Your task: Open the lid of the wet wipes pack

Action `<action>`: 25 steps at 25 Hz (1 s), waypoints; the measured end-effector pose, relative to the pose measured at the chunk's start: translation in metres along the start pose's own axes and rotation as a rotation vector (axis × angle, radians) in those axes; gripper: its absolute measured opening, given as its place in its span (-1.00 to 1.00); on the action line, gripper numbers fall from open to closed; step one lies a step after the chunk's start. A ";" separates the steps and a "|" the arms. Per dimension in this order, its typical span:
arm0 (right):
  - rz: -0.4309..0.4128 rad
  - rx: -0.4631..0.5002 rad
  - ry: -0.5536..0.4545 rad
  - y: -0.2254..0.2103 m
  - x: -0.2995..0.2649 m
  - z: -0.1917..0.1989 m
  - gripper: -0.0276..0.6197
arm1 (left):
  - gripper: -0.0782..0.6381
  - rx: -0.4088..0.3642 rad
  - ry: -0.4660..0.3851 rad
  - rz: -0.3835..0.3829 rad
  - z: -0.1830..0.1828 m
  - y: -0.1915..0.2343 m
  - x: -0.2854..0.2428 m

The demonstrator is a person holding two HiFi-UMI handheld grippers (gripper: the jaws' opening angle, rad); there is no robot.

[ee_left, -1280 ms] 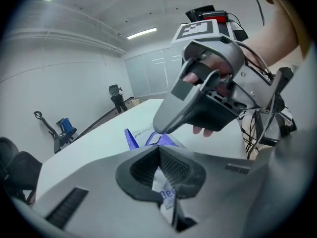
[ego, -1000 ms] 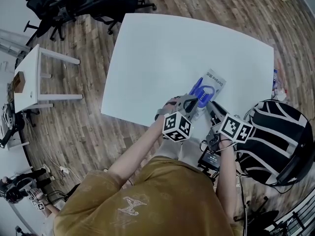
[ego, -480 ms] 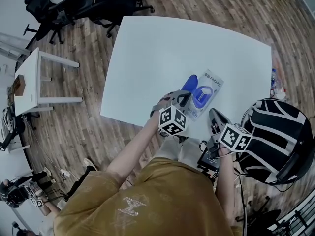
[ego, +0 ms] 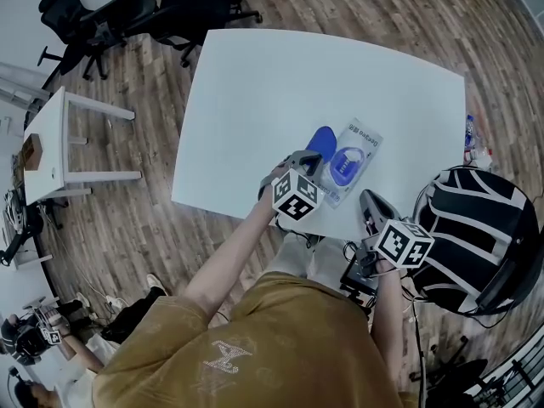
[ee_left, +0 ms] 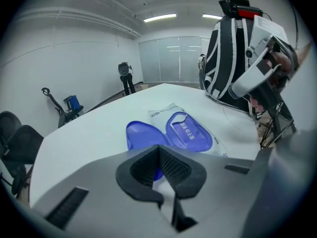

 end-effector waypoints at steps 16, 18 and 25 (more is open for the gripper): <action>0.012 0.018 -0.023 -0.002 0.014 -0.004 -0.88 | -0.76 0.162 0.010 -0.054 0.010 -0.010 -0.009; 0.015 0.017 -0.028 -0.003 0.016 -0.004 -0.88 | -0.76 0.183 0.013 -0.064 0.011 -0.010 -0.010; 0.026 0.080 -0.041 -0.004 0.025 -0.007 -0.88 | -0.76 0.245 0.021 -0.088 0.015 -0.013 -0.015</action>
Point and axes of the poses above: the fingertips, and each gripper's own axes: x backward along the fingers, y to its left, z out of its underside, the point moved 5 cm from there along x, backward along the fingers, and after that the axes turned 11 degrees about -y, right-handed, at the moved point
